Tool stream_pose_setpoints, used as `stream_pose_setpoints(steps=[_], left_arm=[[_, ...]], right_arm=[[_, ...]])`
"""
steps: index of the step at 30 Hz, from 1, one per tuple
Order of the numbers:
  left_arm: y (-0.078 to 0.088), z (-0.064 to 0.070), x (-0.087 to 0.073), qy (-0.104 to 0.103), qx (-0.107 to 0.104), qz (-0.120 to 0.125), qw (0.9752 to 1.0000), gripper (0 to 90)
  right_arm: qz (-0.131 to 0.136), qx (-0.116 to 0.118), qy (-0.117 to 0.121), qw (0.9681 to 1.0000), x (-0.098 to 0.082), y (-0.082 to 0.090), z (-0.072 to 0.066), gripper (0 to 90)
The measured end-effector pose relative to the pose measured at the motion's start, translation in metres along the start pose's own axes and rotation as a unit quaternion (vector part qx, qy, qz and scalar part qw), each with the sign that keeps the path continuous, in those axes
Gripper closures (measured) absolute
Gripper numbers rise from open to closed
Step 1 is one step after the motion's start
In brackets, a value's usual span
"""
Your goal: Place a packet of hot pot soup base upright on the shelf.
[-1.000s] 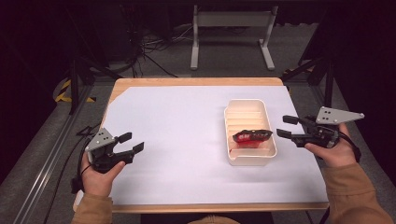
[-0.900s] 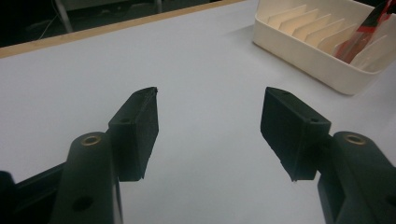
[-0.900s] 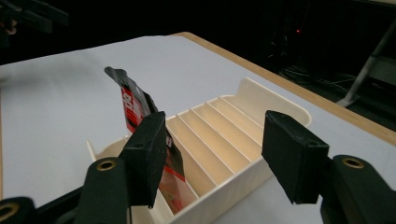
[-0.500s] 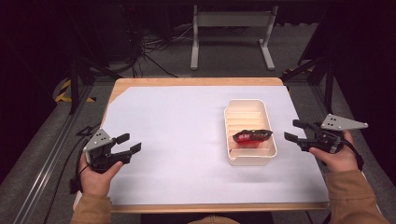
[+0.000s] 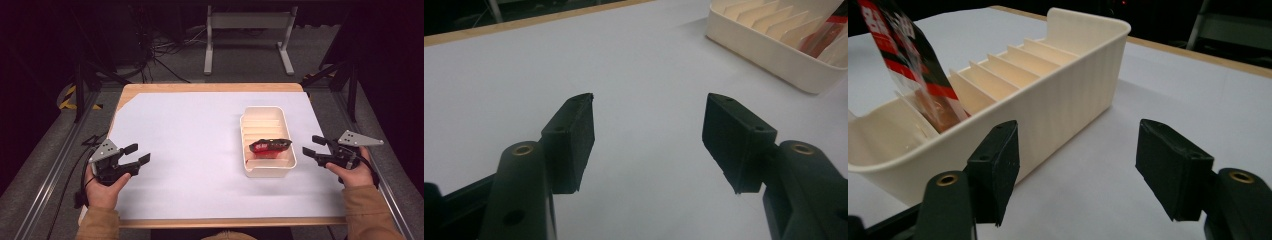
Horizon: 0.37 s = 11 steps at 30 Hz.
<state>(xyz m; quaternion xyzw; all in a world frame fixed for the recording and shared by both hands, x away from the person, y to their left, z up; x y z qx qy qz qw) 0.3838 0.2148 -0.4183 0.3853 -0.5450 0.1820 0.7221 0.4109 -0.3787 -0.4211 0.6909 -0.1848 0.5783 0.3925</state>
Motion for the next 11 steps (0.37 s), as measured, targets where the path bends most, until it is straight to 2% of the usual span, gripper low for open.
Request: stream_pose_setpoints(steps=[2, 6, 9, 11], left_arm=[[-0.001, -0.001, -0.002, -0.002, 0.001, -0.002, 1.0000, 38.8], [-0.003, -0.001, -0.004, 0.000, 0.000, -0.004, 1.0000, 38.8], [-0.004, -0.002, -0.006, 0.000, 0.000, -0.006, 1.0000, 38.8], [-0.005, -0.002, -0.007, -0.007, 0.004, -0.009, 0.9999, 40.1]], right_arm=[[-0.013, -0.005, -0.008, 0.9999, -0.011, -0.004, 0.002, 33.5], [-0.025, -0.005, -0.014, 0.9996, -0.020, -0.008, 0.002, 33.4], [-0.025, -0.005, -0.016, 0.9995, -0.022, -0.010, 0.001, 33.4], [-0.023, -0.004, -0.016, 0.9996, -0.021, -0.010, 0.000, 33.4]])
Point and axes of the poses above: each handheld gripper's, and its own axes: y roughly backward along the jaws, x roughly out of its top, z roughly to its right, the point moved 5 cm from there along -y, roughly forward along the jaws, and after that the axes turned 5 degrees about z, right-handed, at the moved point
